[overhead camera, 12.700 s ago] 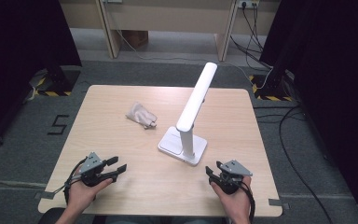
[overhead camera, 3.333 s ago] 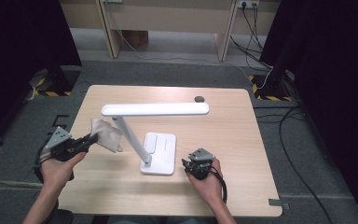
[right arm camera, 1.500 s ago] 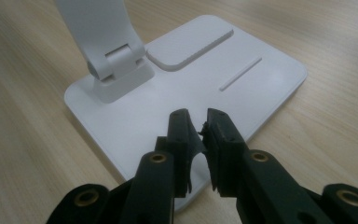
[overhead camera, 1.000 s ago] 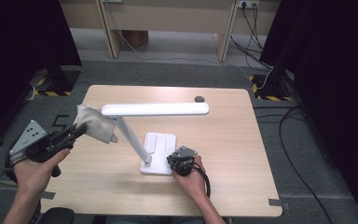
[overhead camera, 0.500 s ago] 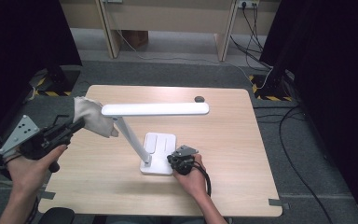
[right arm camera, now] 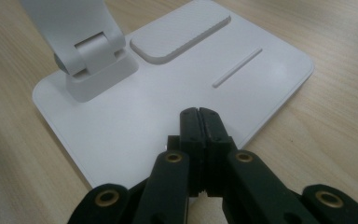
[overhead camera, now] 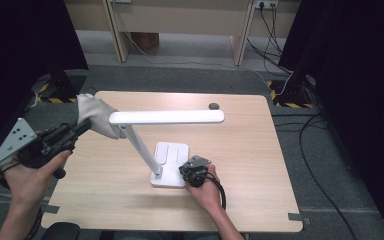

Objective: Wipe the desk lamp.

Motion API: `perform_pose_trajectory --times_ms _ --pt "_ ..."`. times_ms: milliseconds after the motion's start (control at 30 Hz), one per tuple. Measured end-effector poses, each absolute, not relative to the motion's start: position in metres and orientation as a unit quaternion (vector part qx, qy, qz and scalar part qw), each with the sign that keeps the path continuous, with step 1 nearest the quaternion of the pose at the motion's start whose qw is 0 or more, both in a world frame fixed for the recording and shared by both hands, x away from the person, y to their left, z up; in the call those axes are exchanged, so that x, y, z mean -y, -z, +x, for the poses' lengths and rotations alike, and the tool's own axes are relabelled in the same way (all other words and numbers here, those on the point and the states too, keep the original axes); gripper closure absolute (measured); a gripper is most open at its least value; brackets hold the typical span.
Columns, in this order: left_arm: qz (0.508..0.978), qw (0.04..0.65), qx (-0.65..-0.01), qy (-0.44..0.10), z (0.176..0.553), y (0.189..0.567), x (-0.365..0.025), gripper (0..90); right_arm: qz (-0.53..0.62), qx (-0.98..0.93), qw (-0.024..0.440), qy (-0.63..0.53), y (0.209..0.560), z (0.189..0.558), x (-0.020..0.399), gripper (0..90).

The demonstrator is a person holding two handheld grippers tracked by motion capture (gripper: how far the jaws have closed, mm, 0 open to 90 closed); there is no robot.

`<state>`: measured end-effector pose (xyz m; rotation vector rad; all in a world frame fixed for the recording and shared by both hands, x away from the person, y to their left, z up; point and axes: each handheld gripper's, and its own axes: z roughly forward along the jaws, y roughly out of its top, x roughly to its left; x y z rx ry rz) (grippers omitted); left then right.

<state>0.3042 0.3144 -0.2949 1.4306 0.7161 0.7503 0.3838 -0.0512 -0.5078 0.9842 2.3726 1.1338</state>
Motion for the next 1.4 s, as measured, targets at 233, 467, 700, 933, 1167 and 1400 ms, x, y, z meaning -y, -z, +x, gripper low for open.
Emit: perform_pose_trajectory --times_ms 233,467,700,933,1167,1400 --pt "0.627 0.643 -0.3 -0.323 0.304 0.288 -0.308 80.3 0.345 -0.834 0.168 -0.398 0.508 0.384 0.051 89.9" --pt "0.63 0.649 -0.282 -0.321 0.308 0.281 -0.3 80.2 0.343 -0.835 0.17 -0.395 0.507 0.384 0.05 90.0" --pt "0.634 0.655 -0.281 -0.301 0.316 0.279 -0.289 80.2 0.34 -0.836 0.171 -0.396 0.508 0.384 0.05 90.0" --pt "0.638 0.658 -0.282 -0.284 0.326 0.284 -0.276 80.3 0.34 -0.836 0.172 -0.394 0.507 0.383 0.05 90.0" --pt "0.639 0.657 -0.286 -0.28 0.33 0.286 -0.269 80.3 0.341 -0.836 0.173 -0.394 0.508 0.383 0.05 90.0" --pt "0.643 0.653 -0.286 -0.28 0.332 0.286 -0.263 80.2 0.34 -0.836 0.173 -0.394 0.508 0.383 0.05 90.0"
